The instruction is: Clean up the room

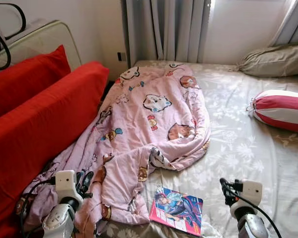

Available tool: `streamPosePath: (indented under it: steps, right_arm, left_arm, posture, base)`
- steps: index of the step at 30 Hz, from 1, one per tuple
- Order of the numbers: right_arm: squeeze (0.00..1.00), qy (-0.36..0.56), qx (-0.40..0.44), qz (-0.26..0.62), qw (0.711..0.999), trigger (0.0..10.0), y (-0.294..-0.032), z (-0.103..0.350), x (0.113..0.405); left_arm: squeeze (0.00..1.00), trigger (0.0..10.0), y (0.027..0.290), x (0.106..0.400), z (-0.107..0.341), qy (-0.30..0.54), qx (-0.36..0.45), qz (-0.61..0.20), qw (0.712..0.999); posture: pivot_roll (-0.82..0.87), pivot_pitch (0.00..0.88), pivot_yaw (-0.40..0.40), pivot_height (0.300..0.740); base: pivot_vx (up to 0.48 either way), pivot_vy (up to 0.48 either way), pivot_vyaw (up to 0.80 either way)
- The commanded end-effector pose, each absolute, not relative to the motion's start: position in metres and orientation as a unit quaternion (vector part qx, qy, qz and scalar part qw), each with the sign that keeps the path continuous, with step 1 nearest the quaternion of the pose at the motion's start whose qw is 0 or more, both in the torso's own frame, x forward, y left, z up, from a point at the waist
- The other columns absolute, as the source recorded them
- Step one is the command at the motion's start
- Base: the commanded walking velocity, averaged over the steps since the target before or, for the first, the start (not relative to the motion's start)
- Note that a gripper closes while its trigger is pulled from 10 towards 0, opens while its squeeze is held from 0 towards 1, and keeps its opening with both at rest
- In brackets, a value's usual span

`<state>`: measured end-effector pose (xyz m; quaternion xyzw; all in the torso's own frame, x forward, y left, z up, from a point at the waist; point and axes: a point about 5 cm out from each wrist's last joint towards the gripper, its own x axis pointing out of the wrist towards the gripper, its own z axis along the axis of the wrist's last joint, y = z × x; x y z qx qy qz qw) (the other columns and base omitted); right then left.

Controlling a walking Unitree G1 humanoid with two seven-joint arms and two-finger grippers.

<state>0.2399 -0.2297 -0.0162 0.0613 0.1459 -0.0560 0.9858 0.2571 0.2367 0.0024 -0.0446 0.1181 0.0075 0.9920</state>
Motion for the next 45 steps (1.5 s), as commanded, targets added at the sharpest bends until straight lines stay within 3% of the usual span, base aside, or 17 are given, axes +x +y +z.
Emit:
streamPosePath:
  steps: [1,11,19,24,45]
  right_arm:
    - [0.00,0.134,0.057,-0.059,0.988,10.0,-0.233,-0.012,0.243]
    - [0.00,0.157,0.034,-0.079,0.984,10.0,-0.240,-0.013,0.243]
    - [0.00,0.167,0.047,-0.080,0.982,10.0,-0.241,-0.017,0.238]
    - [0.00,0.186,0.048,-0.108,0.976,10.0,-0.244,-0.024,0.231]
    - [0.00,0.206,0.039,-0.079,0.975,10.0,-0.236,-0.030,0.228]
  left_arm:
    - [0.00,10.0,0.237,0.255,0.003,0.113,-0.041,0.004,0.993]
    - [0.00,10.0,0.241,0.252,0.001,0.116,-0.052,0.018,0.992]
    - [0.00,10.0,0.242,0.251,0.000,0.118,-0.056,0.027,0.991]
    - [0.00,10.0,0.242,0.253,0.001,0.124,-0.051,0.017,0.991]
    - [0.00,10.0,0.235,0.252,-0.003,0.133,-0.052,0.011,0.990]
  posture:
    - [0.00,0.013,0.042,0.740]
    - [0.02,0.040,0.006,0.740]
    - [0.00,0.048,0.019,0.690]
    - [0.00,0.065,0.031,0.690]
    - [0.00,0.056,0.011,0.670]
  base:
    - [0.000,0.000,0.00]
    - [0.000,0.000,0.00]
    - [0.000,0.000,0.00]
    - [0.000,0.000,0.00]
    - [0.000,0.000,0.00]
